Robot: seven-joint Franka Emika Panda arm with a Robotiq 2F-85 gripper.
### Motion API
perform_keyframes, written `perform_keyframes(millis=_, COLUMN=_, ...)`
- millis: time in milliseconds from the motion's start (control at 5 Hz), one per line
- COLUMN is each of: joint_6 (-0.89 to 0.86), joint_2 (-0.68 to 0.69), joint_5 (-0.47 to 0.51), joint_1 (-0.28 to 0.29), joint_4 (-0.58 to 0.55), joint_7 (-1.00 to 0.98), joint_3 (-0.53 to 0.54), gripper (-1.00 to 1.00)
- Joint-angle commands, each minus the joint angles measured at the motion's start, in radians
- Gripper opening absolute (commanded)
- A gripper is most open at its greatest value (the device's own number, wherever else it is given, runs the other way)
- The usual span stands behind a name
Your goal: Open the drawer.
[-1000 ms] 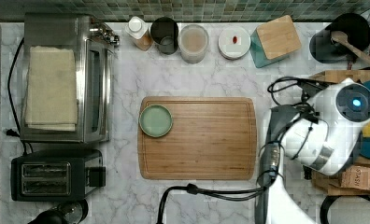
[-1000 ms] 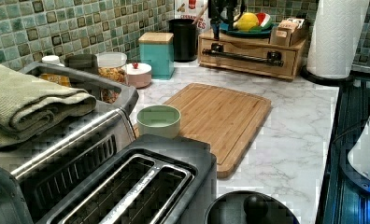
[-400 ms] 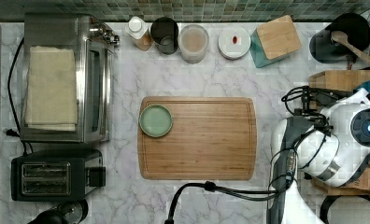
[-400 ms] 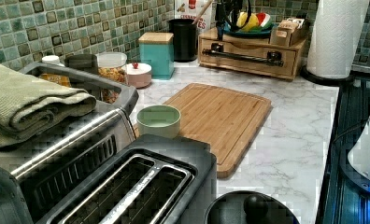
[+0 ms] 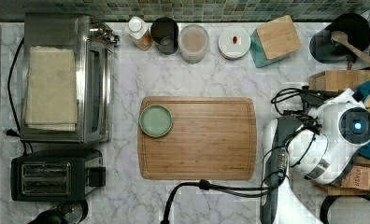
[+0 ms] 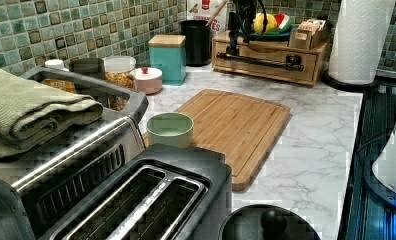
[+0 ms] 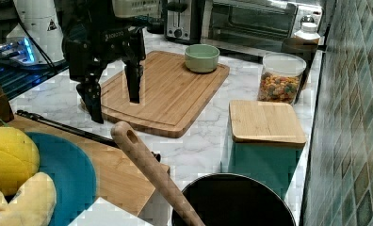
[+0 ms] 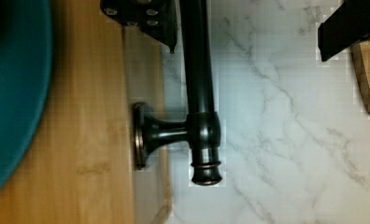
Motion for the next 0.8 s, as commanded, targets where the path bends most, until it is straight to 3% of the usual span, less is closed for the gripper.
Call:
perform_keyframes(millis=200, joint_6=0.174, joint_2=0.089, joint_5=-0.066, joint_1=-0.011, joint_4=-0.057, joint_7=-0.061, joint_3=-0.036, gripper=1.00)
perform_keyframes(millis=800, joint_6=0.104, joint_2=0.133, joint_5=-0.122, joint_1=0.029, joint_4=-0.038, joint_7=0.037, joint_3=-0.080, gripper=1.00)
